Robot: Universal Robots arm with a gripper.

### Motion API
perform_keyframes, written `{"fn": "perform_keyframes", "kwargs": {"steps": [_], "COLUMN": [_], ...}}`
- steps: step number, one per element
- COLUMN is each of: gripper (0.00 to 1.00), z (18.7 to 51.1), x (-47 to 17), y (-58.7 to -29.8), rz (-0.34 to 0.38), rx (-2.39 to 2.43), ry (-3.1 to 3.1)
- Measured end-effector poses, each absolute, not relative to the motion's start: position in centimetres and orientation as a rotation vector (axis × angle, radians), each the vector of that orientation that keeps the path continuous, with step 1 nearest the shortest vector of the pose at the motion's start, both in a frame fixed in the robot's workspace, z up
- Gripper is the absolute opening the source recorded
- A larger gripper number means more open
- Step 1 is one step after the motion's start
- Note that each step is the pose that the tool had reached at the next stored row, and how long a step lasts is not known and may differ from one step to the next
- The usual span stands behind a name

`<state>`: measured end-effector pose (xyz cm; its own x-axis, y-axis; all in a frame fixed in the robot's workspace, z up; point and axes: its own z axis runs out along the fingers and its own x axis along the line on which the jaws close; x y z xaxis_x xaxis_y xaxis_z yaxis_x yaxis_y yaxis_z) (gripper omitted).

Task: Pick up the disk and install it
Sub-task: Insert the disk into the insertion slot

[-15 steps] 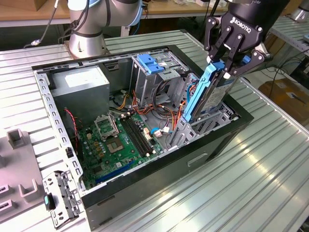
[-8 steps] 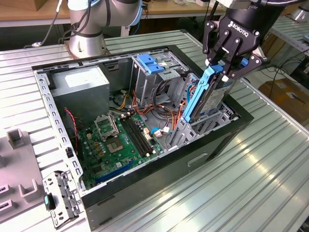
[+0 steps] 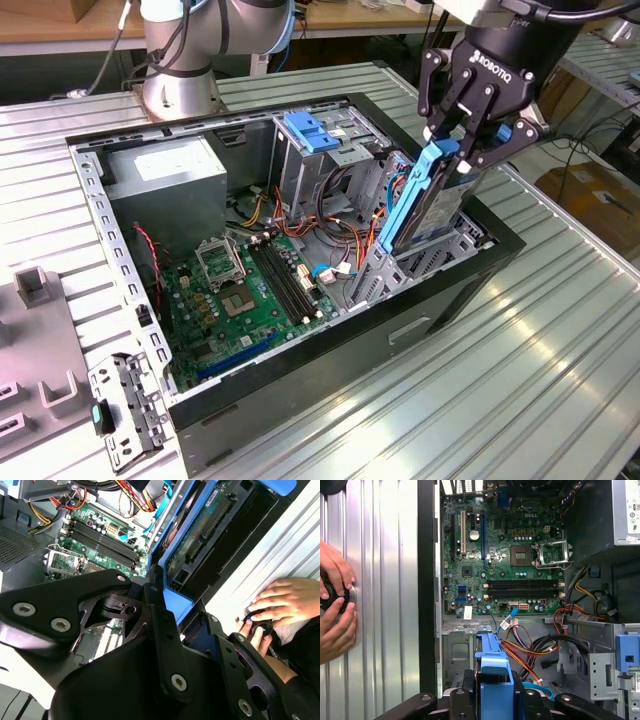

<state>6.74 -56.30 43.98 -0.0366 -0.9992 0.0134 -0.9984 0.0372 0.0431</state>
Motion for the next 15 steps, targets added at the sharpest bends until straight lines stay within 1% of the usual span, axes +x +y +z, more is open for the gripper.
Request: {"fn": "perform_keyframes", "kwargs": {"steps": [15], "gripper": [0.37], "z": [42.4], "x": [6.7], "y": [-56.3], "rz": [-0.033], "rx": [2.153], "ry": [-2.234]}}
